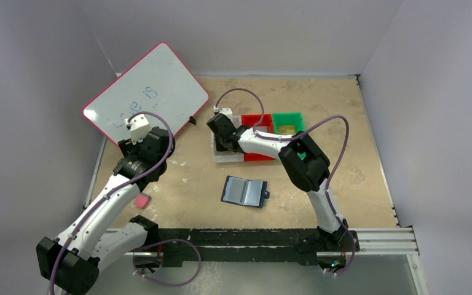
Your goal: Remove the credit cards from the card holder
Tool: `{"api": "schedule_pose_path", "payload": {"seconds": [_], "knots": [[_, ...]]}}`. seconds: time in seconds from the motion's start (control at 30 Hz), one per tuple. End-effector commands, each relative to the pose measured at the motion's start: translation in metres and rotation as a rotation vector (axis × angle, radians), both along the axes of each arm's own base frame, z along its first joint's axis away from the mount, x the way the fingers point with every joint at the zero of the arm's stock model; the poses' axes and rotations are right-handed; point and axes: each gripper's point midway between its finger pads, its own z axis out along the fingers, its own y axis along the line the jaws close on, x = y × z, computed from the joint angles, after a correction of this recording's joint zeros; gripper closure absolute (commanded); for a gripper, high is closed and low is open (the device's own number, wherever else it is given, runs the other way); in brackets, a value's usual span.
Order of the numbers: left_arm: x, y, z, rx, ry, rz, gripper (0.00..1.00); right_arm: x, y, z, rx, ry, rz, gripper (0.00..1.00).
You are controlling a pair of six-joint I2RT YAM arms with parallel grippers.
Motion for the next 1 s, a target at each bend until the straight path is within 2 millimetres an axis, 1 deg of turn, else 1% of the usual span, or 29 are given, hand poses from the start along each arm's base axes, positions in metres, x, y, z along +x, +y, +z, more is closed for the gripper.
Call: {"api": "schedule_pose_path", "payload": {"seconds": [0.0,0.1,0.3,0.43,0.73,0.87,0.97], "knots": [[0.002,0.005,0.02,0.013,-0.048,0.025,0.27,0.005,-0.005,-0.007,-0.035,-0.006,-0.058,0.79],[0.003,0.004,0.02,0.007,-0.046,0.019,0.27,0.007,-0.007,-0.01,-0.041,-0.012,-0.079,0.79],[0.003,0.003,0.018,0.004,-0.042,0.015,0.27,0.012,-0.012,-0.01,-0.049,-0.026,-0.117,0.78],[0.004,0.003,0.018,0.003,-0.041,0.012,0.27,0.019,-0.007,-0.006,-0.019,-0.03,-0.146,0.78],[0.004,0.001,0.017,-0.002,-0.037,0.003,0.27,0.028,0.0,-0.008,0.025,-0.033,-0.172,0.79],[0.004,0.001,0.018,-0.001,-0.039,0.005,0.27,0.029,-0.007,0.01,0.013,-0.072,-0.172,0.79],[0.005,0.0,0.017,-0.003,-0.036,0.003,0.27,0.029,-0.016,0.022,-0.019,-0.103,-0.161,0.77]]}}
